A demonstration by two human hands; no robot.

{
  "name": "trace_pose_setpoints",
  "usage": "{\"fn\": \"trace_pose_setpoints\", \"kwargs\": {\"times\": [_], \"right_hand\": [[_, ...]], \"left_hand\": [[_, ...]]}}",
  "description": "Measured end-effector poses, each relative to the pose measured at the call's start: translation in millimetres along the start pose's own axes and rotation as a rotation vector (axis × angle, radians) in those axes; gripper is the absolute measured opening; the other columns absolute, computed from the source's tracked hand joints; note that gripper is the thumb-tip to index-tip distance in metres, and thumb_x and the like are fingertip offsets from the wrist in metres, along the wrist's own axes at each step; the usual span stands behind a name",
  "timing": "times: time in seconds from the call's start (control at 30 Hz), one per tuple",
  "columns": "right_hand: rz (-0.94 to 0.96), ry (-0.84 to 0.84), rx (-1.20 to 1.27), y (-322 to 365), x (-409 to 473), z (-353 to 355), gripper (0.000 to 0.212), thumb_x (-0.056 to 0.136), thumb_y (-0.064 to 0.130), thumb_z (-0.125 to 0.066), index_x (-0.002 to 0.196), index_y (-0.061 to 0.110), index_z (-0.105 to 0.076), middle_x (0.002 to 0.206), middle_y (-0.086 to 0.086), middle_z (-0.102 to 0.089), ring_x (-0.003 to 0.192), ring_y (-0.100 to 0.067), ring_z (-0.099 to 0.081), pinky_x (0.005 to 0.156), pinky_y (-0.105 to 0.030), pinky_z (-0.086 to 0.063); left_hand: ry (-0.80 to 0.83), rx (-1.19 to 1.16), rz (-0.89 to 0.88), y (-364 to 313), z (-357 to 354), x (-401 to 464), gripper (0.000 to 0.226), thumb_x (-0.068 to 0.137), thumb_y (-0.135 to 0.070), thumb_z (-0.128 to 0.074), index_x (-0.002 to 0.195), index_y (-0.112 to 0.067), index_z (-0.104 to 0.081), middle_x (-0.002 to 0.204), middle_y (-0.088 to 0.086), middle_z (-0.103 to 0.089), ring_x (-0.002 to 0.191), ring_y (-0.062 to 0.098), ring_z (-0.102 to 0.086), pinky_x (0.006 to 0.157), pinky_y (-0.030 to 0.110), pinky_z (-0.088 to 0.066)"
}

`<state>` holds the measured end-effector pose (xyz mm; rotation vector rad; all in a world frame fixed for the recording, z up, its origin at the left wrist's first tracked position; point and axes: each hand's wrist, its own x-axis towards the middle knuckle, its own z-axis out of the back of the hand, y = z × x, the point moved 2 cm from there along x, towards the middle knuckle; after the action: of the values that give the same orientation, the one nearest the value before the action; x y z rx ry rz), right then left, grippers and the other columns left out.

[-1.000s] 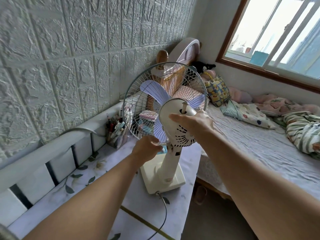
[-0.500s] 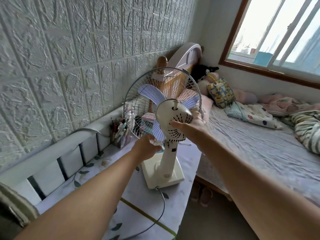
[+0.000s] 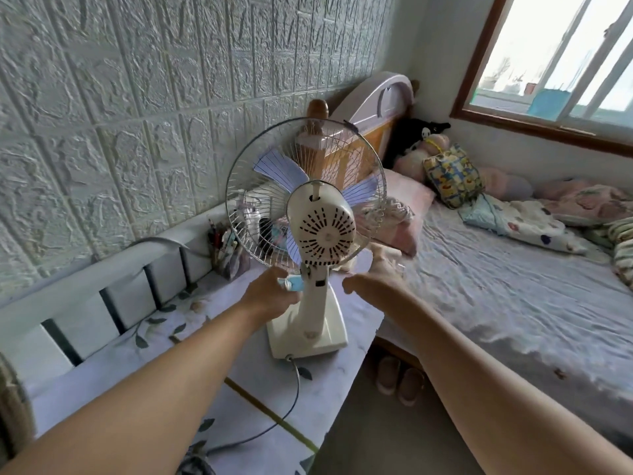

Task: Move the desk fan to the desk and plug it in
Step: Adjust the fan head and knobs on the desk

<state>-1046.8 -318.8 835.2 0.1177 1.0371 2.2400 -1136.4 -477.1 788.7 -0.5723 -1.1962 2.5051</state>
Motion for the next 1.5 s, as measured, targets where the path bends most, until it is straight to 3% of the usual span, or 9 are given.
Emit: {"fn": "trace_pose_setpoints", "kwargs": {"times": [0.17, 0.3, 0.57, 0.77, 1.03, 1.27, 1.33, 1.4, 1.5], "right_hand": [[0.034, 0.143, -0.055, -44.1, 41.0, -8.8, 0.094, 0.07, 0.013, -0.069, 0.148, 0.023, -0.018, 0.143, -0.013, -0.033, 0.135, -0.033, -0.026, 0.105, -0.042, -0.035], [0.082, 0.277, -0.13, -75.4, 74.6, -30.4, 0.096, 0.069, 0.012, -0.072, 0.147, 0.025, -0.019, 0.141, -0.013, -0.034, 0.131, -0.033, -0.03, 0.103, -0.042, -0.037], [0.133, 0.495, -0.349, -136.0, 120.7, -93.7, 0.11, 0.068, 0.009, -0.075, 0.149, 0.032, -0.005, 0.135, -0.016, -0.035, 0.127, -0.035, -0.033, 0.103, -0.042, -0.038], [0.152, 0.541, -0.276, -151.6, 129.3, -120.9, 0.113, 0.066, 0.007, -0.077, 0.149, 0.035, -0.005, 0.127, -0.014, -0.041, 0.102, -0.026, -0.05, 0.077, -0.031, -0.049], [0.147, 0.541, -0.235, -148.0, 118.3, -130.6, 0.117, 0.065, 0.015, -0.08, 0.149, 0.027, -0.001, 0.128, -0.013, -0.047, 0.114, -0.031, -0.053, 0.093, -0.041, -0.051], [0.043, 0.451, -0.023, -132.2, 75.1, -164.5, 0.121, 0.07, 0.024, -0.074, 0.147, 0.023, 0.02, 0.12, -0.006, -0.05, 0.086, -0.018, -0.055, 0.061, -0.029, -0.053], [-0.011, 0.411, 0.032, -127.7, 60.5, -176.8, 0.123, 0.069, 0.029, -0.073, 0.147, 0.024, 0.023, 0.118, -0.007, -0.05, 0.091, -0.022, -0.059, 0.07, -0.036, -0.058], [-0.079, 0.343, 0.064, -122.5, 47.6, -189.2, 0.119, 0.07, 0.035, -0.071, 0.149, 0.019, 0.017, 0.122, -0.01, -0.052, 0.106, -0.029, -0.058, 0.084, -0.043, -0.055], [-0.185, 0.207, 0.132, -115.6, 37.3, -198.1, 0.093, 0.069, 0.036, -0.073, 0.14, 0.006, -0.021, 0.119, -0.014, -0.058, 0.109, -0.032, -0.056, 0.09, -0.043, -0.051]], "left_hand": [[-0.063, -0.021, 0.13, 2.4, -34.2, 4.0, 0.062, 0.079, -0.026, -0.07, 0.133, -0.017, -0.042, 0.132, 0.009, -0.054, 0.111, 0.023, -0.054, 0.092, 0.027, -0.041], [-0.22, -0.015, 0.256, 1.5, -68.8, 17.8, 0.07, 0.078, -0.037, -0.07, 0.137, -0.022, -0.034, 0.137, 0.008, -0.05, 0.119, 0.027, -0.054, 0.1, 0.035, -0.043], [-0.596, -0.062, 0.267, 1.5, -118.9, 50.7, 0.068, 0.063, -0.04, -0.081, 0.12, -0.023, -0.049, 0.124, 0.002, -0.064, 0.113, 0.026, -0.06, 0.096, 0.036, -0.049], [-0.762, 0.065, 0.231, 5.4, -122.5, 56.9, 0.053, 0.066, -0.039, -0.078, 0.111, -0.022, -0.056, 0.115, 0.003, -0.069, 0.106, 0.029, -0.064, 0.09, 0.04, -0.052], [-0.653, 0.073, 0.162, 14.2, -102.7, 54.0, 0.051, 0.065, -0.034, -0.077, 0.111, -0.019, -0.06, 0.115, 0.005, -0.07, 0.105, 0.028, -0.065, 0.088, 0.04, -0.054], [-0.366, 0.012, 0.063, 42.4, -54.3, 52.0, 0.041, 0.062, -0.022, -0.081, 0.098, -0.021, -0.06, 0.101, 0.0, -0.069, 0.094, 0.021, -0.063, 0.08, 0.028, -0.048], [-0.299, 0.012, 0.032, 49.6, -41.5, 52.2, 0.046, 0.062, -0.02, -0.082, 0.102, -0.019, -0.062, 0.097, -0.003, -0.067, 0.093, 0.019, -0.063, 0.078, 0.026, -0.046], [-0.24, 0.004, 0.016, 57.1, -29.2, 53.2, 0.046, 0.062, -0.017, -0.082, 0.103, -0.019, -0.062, 0.098, -0.003, -0.068, 0.095, 0.02, -0.064, 0.081, 0.029, -0.048], [-0.163, -0.002, -0.009, 64.7, -19.0, 53.9, 0.049, 0.062, -0.017, -0.083, 0.106, -0.016, -0.063, 0.102, 0.0, -0.07, 0.098, 0.02, -0.064, 0.086, 0.032, -0.051]]}}
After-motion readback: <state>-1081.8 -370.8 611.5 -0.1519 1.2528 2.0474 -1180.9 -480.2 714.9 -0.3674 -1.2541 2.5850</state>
